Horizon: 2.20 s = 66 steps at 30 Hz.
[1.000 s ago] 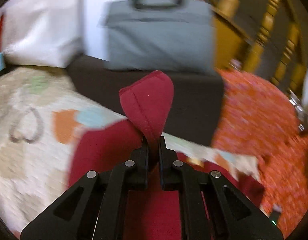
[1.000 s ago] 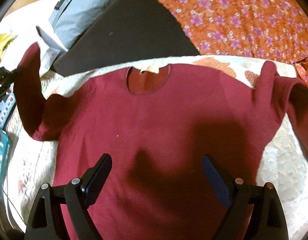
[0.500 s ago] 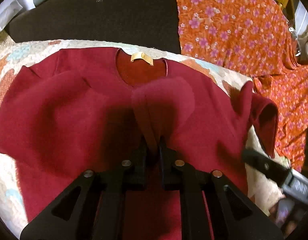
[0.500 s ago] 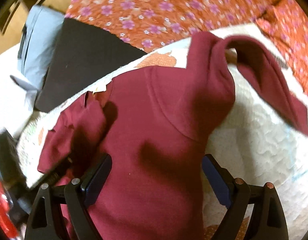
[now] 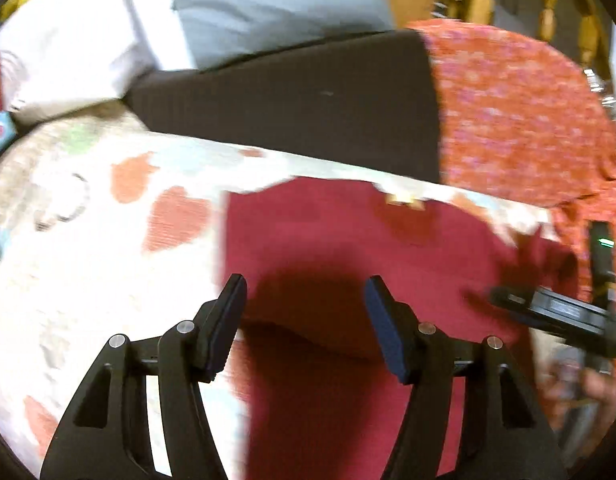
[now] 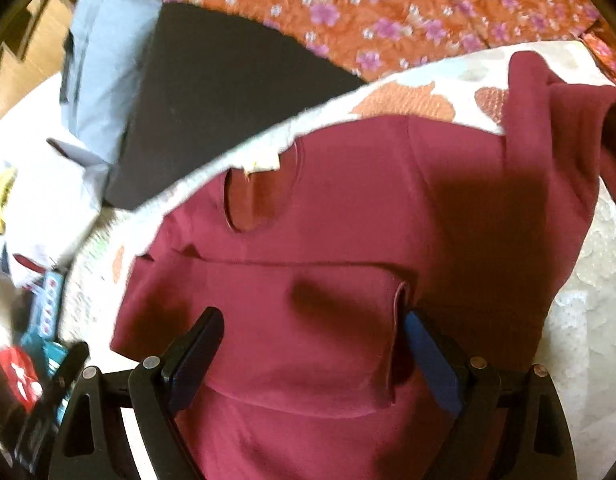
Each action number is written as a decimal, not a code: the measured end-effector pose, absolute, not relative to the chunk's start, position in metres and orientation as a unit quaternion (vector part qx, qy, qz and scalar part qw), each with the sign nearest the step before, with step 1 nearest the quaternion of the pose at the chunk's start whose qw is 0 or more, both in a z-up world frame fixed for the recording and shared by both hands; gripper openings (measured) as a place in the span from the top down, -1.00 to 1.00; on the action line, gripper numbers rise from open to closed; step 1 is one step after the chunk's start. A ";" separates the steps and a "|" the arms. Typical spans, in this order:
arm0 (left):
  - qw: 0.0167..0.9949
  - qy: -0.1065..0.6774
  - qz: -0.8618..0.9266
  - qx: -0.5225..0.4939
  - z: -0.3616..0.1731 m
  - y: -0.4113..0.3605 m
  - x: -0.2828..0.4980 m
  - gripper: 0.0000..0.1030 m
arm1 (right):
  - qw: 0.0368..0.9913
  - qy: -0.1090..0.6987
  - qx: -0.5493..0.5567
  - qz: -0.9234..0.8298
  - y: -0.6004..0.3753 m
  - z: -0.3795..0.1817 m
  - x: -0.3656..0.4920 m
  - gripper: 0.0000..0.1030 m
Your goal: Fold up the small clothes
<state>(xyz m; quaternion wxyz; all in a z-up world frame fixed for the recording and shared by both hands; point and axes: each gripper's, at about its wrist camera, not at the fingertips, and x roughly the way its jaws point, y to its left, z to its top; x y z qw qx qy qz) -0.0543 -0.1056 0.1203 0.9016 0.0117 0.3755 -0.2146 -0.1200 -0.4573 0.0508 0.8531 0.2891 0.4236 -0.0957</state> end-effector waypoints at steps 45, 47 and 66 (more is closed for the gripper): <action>0.885 0.449 -0.120 0.034 0.054 -0.118 0.001 -0.19 | 0.884 0.393 0.060 -0.247 -0.525 0.063 -0.119 0.91; 0.886 0.446 -0.117 0.043 0.053 -0.119 0.000 -0.19 | 0.883 0.399 0.056 -0.242 -0.521 0.068 -0.118 0.87; 0.882 0.465 -0.071 -0.009 0.048 -0.085 0.019 -0.19 | 0.892 0.447 0.041 0.047 -0.306 0.034 0.070 0.49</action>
